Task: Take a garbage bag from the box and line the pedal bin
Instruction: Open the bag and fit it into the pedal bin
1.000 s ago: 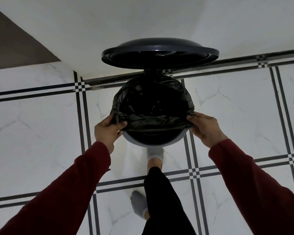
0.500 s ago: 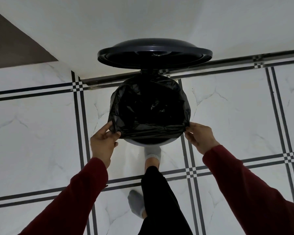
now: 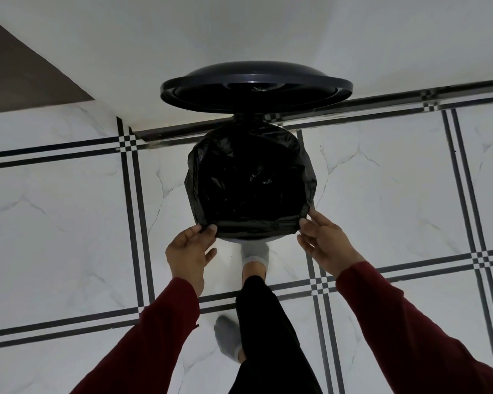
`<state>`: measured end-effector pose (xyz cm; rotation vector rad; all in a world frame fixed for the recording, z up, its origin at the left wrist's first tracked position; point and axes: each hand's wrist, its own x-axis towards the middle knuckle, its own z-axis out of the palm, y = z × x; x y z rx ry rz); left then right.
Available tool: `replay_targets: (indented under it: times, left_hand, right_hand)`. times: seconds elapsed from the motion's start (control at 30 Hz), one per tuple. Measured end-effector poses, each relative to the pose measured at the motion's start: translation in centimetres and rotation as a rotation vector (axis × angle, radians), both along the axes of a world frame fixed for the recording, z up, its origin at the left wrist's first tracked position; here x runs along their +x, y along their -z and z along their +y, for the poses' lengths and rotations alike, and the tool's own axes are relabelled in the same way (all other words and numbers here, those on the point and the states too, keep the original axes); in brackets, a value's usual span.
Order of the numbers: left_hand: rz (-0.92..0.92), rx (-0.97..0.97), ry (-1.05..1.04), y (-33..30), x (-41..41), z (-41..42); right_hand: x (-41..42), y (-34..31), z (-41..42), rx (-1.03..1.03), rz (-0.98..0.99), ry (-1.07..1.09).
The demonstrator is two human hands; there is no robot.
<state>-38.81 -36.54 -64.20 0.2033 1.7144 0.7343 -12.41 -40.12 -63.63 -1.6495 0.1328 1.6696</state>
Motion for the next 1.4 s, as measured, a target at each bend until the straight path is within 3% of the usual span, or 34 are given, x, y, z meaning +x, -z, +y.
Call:
replay_targets:
  times: [0.23, 0.5, 0.6, 0.73, 0.8, 0.87, 1.0, 1.17, 1.27, 1.4]
  left_hand:
    - [0.065, 0.032, 0.137, 0.6, -1.7, -0.8]
    - [0.299, 0.037, 0.303, 1.9, -1.7, 0.4]
    - [0.207, -0.033, 0.218, 2.4, -1.7, 1.9]
    - [-0.188, -0.057, -0.034, 1.2, -1.6, 4.2]
    - [-0.291, -0.032, -0.073, 0.8, -1.8, 4.8]
    - [-0.268, -0.04, -0.013, 1.1, -2.2, 4.9]
    - [-0.031, -0.099, 0.043, 2.0, -2.2, 5.3]
    - [0.18, 0.068, 0.091, 1.8, -1.6, 6.3]
    - [0.101, 0.087, 0.203, 1.3, -1.6, 6.9]
    - [-0.047, 0.001, 0.136, 0.2, -1.7, 7.6]
  right_hand:
    - [-1.2, 1.1, -1.5, -0.077, -0.003, 0.15]
    - [-2.7, 1.7, -0.7, -0.104, -0.135, 0.235]
    - [-2.4, 1.5, 0.4, -0.105, -0.089, 0.244]
    - [-1.4, 0.7, 1.6, -0.011, -0.033, 0.257]
    - [-0.8, 0.6, 2.0, 0.001, -0.059, 0.214]
    - [-0.1, 1.0, 2.2, -0.019, -0.112, 0.175]
    - [0.4, 0.7, 2.9, -0.039, -0.164, 0.142]
    - [0.3, 0.2, 4.1, -0.066, -0.086, 0.218]
    - [0.5, 0.3, 4.6, -0.066, -0.074, 0.229]
    - [-0.1, 0.1, 5.3, -0.068, -0.127, 0.218]
